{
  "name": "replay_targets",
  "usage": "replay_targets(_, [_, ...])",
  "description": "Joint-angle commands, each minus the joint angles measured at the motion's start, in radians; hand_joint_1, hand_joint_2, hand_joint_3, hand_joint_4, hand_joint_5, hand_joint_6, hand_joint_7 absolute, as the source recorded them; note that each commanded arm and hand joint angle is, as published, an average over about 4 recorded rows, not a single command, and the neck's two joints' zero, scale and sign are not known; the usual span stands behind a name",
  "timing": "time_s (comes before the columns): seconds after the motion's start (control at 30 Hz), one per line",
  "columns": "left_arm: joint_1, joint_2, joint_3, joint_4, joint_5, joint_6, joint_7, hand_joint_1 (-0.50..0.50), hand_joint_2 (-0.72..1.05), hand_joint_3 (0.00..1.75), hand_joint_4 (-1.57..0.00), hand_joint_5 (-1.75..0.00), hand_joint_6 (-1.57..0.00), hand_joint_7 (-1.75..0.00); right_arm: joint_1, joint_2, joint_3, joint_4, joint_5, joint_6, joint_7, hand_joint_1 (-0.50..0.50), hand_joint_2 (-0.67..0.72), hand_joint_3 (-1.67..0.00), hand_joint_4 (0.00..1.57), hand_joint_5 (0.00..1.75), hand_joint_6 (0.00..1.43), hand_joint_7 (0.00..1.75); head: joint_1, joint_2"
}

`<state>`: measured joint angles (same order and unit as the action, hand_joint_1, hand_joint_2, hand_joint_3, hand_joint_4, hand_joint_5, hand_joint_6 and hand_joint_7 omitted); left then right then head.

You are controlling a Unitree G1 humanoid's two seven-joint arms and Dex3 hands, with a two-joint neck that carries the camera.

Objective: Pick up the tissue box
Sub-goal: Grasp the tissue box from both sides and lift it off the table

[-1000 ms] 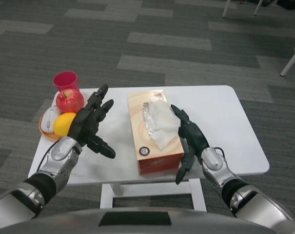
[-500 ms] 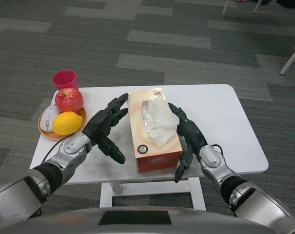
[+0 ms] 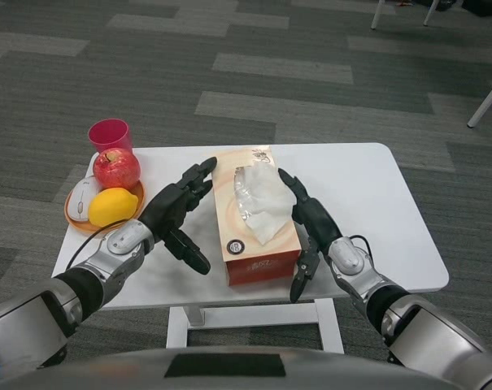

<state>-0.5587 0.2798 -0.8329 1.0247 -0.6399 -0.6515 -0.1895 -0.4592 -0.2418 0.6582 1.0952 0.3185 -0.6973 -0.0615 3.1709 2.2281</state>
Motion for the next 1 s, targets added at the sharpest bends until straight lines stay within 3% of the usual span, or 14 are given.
replay_targets(0.03, [0.0,-0.02,-0.02,-0.002,0.009,0.007,-0.018,0.5,-0.28,0.0,0.0,-0.31,0.0,-0.07,-0.032,0.015,0.016,-0.018,0.001,0.001,-0.001,-0.12,0.72,0.0,0.34,0.0,0.0,0.07,0.001,0.004])
replay_targets(0.33, [0.023,-0.022,0.016,-0.003,0.005,0.006,-0.02,0.5,-0.28,0.0,0.0,-0.31,0.0,-0.07,-0.027,0.018,0.016,-0.025,0.001,0.001,-0.001,-0.12,0.72,0.0,0.33,0.0,0.0,0.07,0.009,0.01])
replay_targets(0.43, [0.035,-0.024,0.038,-0.002,0.006,0.004,-0.021,0.5,-0.28,0.0,0.0,-0.38,0.0,-0.07,-0.025,0.018,0.011,-0.025,0.001,0.001,-0.001,-0.12,0.72,0.0,0.31,0.0,0.0,0.07,0.013,0.01])
replay_targets(0.57, [0.052,-0.019,0.079,-0.002,0.006,-0.003,-0.023,0.5,-0.24,0.0,0.0,-0.31,0.0,-0.07,-0.019,0.019,0.003,-0.024,0.001,0.001,-0.001,-0.12,0.72,0.0,0.31,0.0,0.0,0.07,0.017,0.009])
replay_targets(1.0, [0.099,-0.001,0.176,-0.002,0.002,-0.019,-0.043,0.5,-0.19,0.0,0.0,-0.31,0.0,-0.07,-0.007,0.023,-0.022,-0.018,0.001,0.001,-0.001,-0.12,0.72,0.0,0.31,0.0,0.0,0.07,0.031,0.014])
